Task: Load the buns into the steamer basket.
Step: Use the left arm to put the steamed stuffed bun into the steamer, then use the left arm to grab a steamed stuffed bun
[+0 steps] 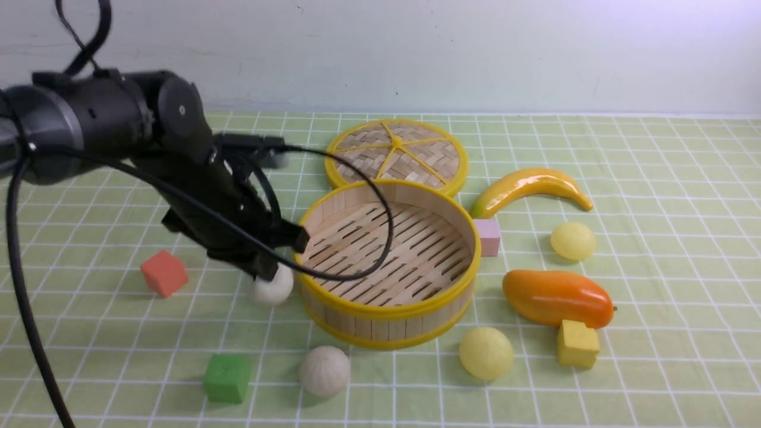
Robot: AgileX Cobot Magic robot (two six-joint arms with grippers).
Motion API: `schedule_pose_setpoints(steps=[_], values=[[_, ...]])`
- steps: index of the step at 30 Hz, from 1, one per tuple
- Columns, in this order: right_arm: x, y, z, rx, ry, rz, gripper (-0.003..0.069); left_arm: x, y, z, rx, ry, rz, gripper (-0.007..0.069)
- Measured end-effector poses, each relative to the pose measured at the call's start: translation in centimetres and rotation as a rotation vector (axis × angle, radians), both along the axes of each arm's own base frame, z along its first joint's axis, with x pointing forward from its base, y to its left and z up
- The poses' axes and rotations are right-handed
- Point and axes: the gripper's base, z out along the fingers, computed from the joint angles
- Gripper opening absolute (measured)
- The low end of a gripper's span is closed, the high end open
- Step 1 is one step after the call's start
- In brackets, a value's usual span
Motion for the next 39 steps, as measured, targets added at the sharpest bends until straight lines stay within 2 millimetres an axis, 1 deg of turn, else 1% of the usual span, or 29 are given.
schedule_pose_setpoints(steps=[1,3,4,6,8,11,12,14,15,16,18,20,21,22,24,25,26,27,28,29,30,31,32,33,34,35,36,37,39], values=[[0.0,0.0,0.0,0.000,0.000,0.000,0.0241,-0.1,-0.7,1.3,-0.016,-0.045,-0.016,-0.0008],[0.0,0.0,0.0,0.000,0.000,0.000,0.0241,-0.1,-2.2,3.1,-0.048,-0.118,-0.044,-0.0008],[0.0,0.0,0.0,0.000,0.000,0.000,0.0241,0.1,-2.8,3.4,-0.057,-0.138,-0.055,-0.0008],[0.0,0.0,0.0,0.000,0.000,0.000,0.0241,0.4,-3.4,3.5,-0.064,-0.156,-0.063,-0.0008],[0.0,0.0,0.0,0.000,0.000,0.000,0.0241,1.7,-4.4,2.4,-0.062,-0.172,-0.066,-0.0008],[0.0,0.0,0.0,0.000,0.000,0.000,0.0241,3.6,-5.0,-0.1,-0.028,-0.171,-0.067,-0.0008],[0.0,0.0,0.0,0.000,0.000,0.000,0.0241,3.8,-5.0,-0.5,-0.021,-0.171,-0.069,-0.0008],[0.0,0.0,0.0,0.000,0.000,0.000,0.0241,4.9,-5.2,-2.6,0.025,-0.161,-0.080,0.0006],[0.0,0.0,0.0,0.000,0.000,0.000,0.0241,5.0,-5.2,-2.6,0.028,-0.162,-0.081,0.0006],[0.0,0.0,0.0,0.000,0.000,0.000,0.0241,5.3,-5.2,-3.2,0.045,-0.157,-0.086,0.0021],[0.0,0.0,0.0,0.000,0.000,0.000,0.0241,5.6,-5.2,-4.3,0.067,-0.143,-0.094,0.0092],[0.0,0.0,0.0,0.000,0.000,0.000,0.0241,5.6,-5.2,-4.5,0.073,-0.135,-0.096,0.0165],[0.0,0.0,0.0,0.000,0.000,0.000,0.0241,5.5,-5.2,-4.3,0.076,-0.125,-0.098,0.0244],[0.0,0.0,0.0,0.000,0.000,0.000,0.0241,5.5,-5.2,-4.1,0.077,-0.124,-0.098,0.0305],[0.0,0.0,0.0,0.000,0.000,0.000,0.0241,5.4,-5.2,-3.3,0.076,-0.104,-0.091,0.0424],[0.0,0.0,0.0,0.000,0.000,0.000,0.0241,5.4,-5.2,-3.2,0.073,-0.106,-0.088,0.0424],[0.0,0.0,0.0,0.000,0.000,0.000,0.0241,5.2,-5.1,-1.9,0.059,-0.096,-0.061,0.0502],[0.0,0.0,0.0,0.000,0.000,0.000,0.0241,4.8,-5.0,-0.5,0.047,-0.092,-0.039,0.0537],[0.0,0.0,0.0,0.000,0.000,0.000,0.0241,4.8,-5.0,-0.2,0.041,-0.092,-0.029,0.0541],[0.0,0.0,0.0,0.000,0.000,0.000,0.0241,3.7,-4.5,2.5,0.016,-0.101,0.005,0.0540],[0.0,0.0,0.0,0.000,0.000,0.000,0.0241,3.2,-4.3,3.5,0.007,-0.103,0.019,0.0528],[0.0,0.0,0.0,0.000,0.000,0.000,0.0241,2.0,-3.8,5.2,-0.006,-0.106,0.035,0.0481],[0.0,0.0,0.0,0.000,0.000,0.000,0.0241,1.8,-3.7,5.6,-0.008,-0.108,0.035,0.0470],[0.0,0.0,0.0,0.000,0.000,0.000,0.0241,0.0,-3.0,7.2,-0.024,-0.100,0.052,0.0368],[0.0,0.0,0.0,0.000,0.000,0.000,0.0241,-1.1,-2.6,7.3,-0.026,-0.081,0.056,0.0306],[0.0,0.0,0.0,0.000,0.000,0.000,0.0241,-2.5,-2.1,7.6,-0.033,-0.064,0.056,0.0206],[0.0,0.0,0.0,0.000,0.000,0.000,0.0241,-2.8,-2.1,7.2,-0.032,-0.047,0.056,0.0190],[0.0,0.0,0.0,0.000,0.000,0.000,0.0241,-4.7,-1.5,6.1,-0.030,0.006,0.045,0.0052],[0.0,0.0,0.0,0.000,0.000,0.000,0.0241,-6.5,-1.1,3.4,-0.015,0.089,0.017,-0.0013]])
